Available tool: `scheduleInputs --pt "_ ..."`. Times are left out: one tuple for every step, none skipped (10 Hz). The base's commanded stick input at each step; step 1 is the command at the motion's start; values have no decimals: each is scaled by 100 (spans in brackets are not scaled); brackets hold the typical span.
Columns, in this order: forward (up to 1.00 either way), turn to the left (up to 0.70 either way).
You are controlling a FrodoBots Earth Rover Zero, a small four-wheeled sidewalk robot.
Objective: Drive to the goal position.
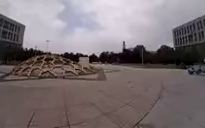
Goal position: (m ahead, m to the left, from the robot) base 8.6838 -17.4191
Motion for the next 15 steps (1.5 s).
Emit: scheduleInputs --pt "70 0" --pt "70 0" --pt "70 0" --pt "70 0" --pt "70 0" --pt "70 0" --pt "70 0" --pt "70 0" --pt "70 0" --pt "70 0" --pt "70 0" --pt "70 0" --pt "70 0" --pt "70 0" --pt "70 0"
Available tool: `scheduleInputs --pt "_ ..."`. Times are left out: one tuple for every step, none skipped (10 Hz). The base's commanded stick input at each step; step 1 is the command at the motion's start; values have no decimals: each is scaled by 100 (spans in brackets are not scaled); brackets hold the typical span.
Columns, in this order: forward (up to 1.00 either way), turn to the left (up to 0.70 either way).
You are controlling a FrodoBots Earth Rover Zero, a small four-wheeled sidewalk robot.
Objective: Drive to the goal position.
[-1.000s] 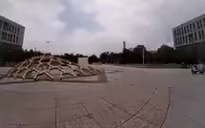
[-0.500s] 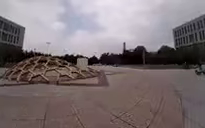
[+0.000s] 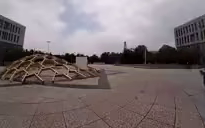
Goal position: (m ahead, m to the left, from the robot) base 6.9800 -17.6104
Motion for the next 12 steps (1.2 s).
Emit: scheduleInputs --pt "70 -4" --pt "70 -8" --pt "70 -9" --pt "70 -9" --pt "70 -9" --pt "70 -10" --pt "70 -14" --pt "70 -14" --pt "70 -14" --pt "70 -14" --pt "70 -14" --pt "70 -14"
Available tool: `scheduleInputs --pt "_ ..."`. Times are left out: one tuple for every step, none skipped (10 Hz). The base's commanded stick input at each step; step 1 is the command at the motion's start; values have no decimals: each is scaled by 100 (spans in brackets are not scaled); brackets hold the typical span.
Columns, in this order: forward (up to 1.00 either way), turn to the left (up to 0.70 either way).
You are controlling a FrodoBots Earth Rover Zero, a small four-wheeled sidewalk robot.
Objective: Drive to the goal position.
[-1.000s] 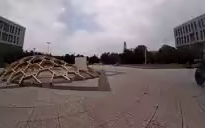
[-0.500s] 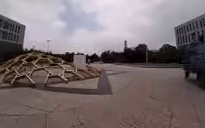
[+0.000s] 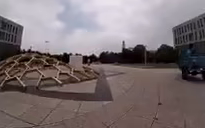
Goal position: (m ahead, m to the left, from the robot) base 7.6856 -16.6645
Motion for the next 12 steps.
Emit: scheduleInputs --pt "70 -14" --pt "70 -14" --pt "70 -14" --pt "70 -14" --pt "70 -14" --pt "70 -14" --pt "70 -14" --pt "70 -14" --pt "70 -14" --pt "70 -14" --pt "70 -14" --pt "70 -4"
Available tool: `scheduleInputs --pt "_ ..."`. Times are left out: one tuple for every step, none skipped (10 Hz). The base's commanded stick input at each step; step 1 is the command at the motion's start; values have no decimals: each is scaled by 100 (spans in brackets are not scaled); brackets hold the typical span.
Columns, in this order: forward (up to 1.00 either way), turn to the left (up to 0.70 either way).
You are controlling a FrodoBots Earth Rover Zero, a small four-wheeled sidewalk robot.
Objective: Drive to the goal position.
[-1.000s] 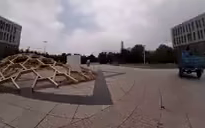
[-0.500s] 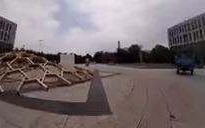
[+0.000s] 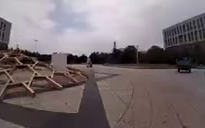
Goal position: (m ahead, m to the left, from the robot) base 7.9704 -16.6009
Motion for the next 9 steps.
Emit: scheduleInputs --pt "70 0" --pt "70 0" --pt "70 0" --pt "70 0" --pt "70 0" --pt "70 0" --pt "70 0" --pt "70 0" --pt "70 0"
